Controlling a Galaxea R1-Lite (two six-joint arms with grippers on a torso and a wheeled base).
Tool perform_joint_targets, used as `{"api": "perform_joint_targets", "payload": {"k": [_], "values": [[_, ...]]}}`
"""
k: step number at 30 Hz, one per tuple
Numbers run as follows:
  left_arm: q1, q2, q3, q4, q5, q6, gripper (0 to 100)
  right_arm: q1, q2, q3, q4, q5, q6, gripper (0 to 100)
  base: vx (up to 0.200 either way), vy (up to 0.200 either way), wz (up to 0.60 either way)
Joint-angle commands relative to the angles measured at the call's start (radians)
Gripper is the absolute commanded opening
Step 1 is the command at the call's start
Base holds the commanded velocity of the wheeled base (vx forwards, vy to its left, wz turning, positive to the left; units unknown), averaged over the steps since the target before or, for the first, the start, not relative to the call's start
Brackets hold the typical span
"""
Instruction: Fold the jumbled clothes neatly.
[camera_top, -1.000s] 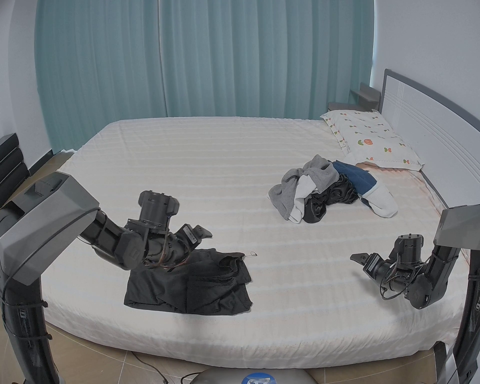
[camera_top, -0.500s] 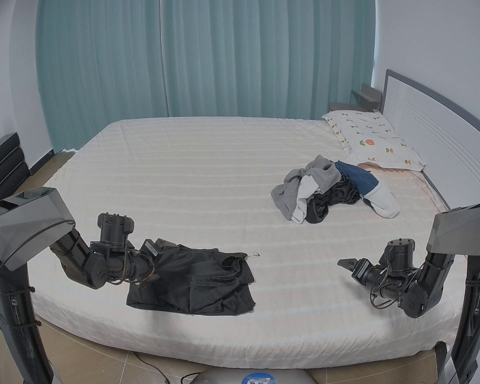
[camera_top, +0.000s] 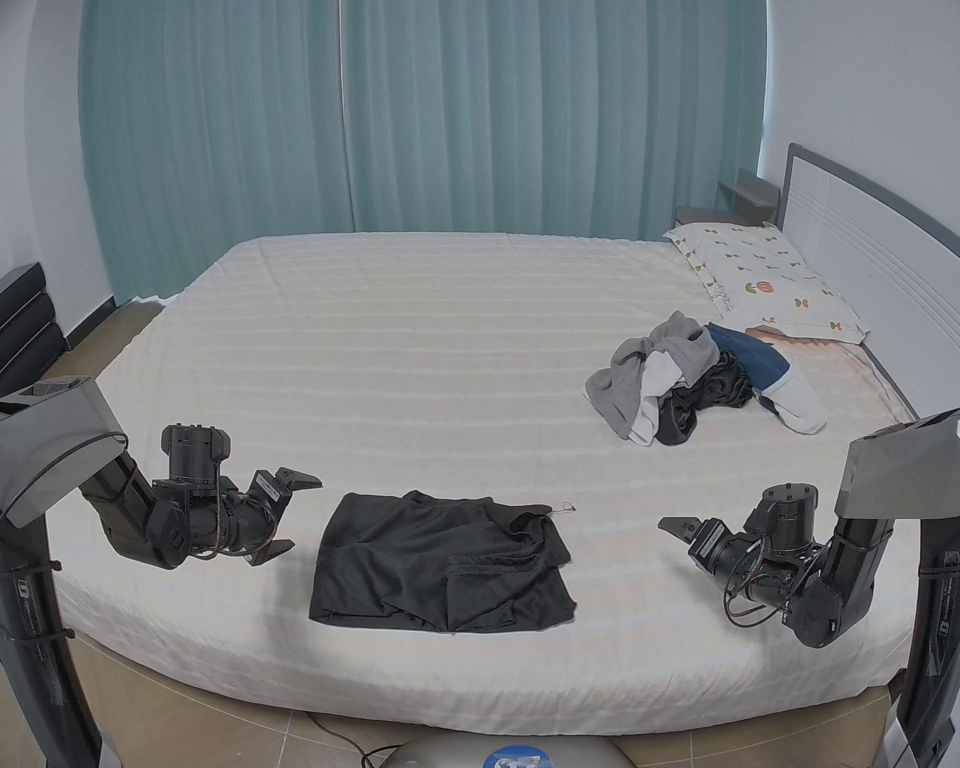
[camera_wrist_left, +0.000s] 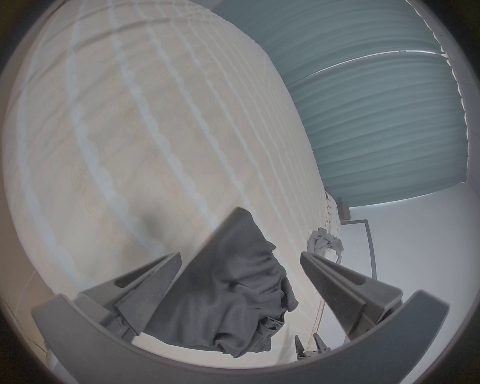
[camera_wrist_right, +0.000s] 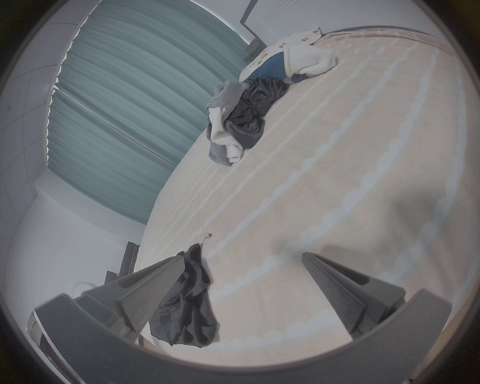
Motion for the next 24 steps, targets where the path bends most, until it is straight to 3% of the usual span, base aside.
{"api": "perform_joint_targets", "payload": {"k": [1,16,24], "values": [[0.001,0.005,-0.001,-0.001,0.001,0.0,100,0.01,0.035,-0.002,-0.035,-0.002,0.0,100,0.0,0.2,0.0],[-0.005,0.009,-0.007,-0.001,0.01,0.005,100,0.045,0.064,-0.039,-0.127,-0.008,0.003,100,0.0,0.2,0.0],[-0.007,0.011,-0.009,-0.001,0.016,0.005,100,0.068,0.076,-0.08,-0.127,-0.019,0.001,100,0.0,0.0,0.0]]}}
